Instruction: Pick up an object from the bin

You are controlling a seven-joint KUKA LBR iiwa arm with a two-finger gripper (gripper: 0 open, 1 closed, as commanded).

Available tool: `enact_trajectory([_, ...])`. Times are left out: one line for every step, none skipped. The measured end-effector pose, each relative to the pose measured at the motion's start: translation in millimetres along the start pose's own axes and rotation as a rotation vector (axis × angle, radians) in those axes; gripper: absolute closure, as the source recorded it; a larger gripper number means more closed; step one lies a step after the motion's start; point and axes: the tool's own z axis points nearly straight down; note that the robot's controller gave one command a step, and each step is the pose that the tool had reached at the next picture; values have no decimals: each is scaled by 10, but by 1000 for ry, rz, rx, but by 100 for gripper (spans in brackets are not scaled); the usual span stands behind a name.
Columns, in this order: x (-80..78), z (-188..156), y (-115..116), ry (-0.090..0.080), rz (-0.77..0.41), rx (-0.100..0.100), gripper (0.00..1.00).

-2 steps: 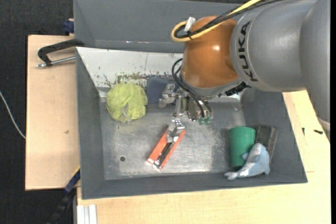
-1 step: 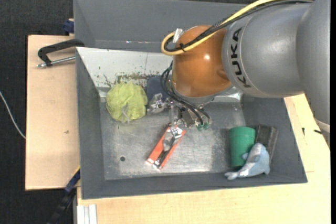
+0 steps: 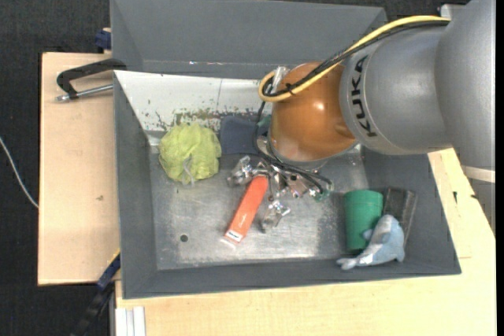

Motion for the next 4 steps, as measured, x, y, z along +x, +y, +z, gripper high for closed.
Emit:
enact_trajectory([-35,-4,46,-10,-230,6,100])
enact_trajectory([-34,-4,45,-10,-229,5,100])
enact_trajectory([-31,-15,47,-7,-229,4,100])
enact_trajectory([-31,-34,54,-4,-229,0,100])
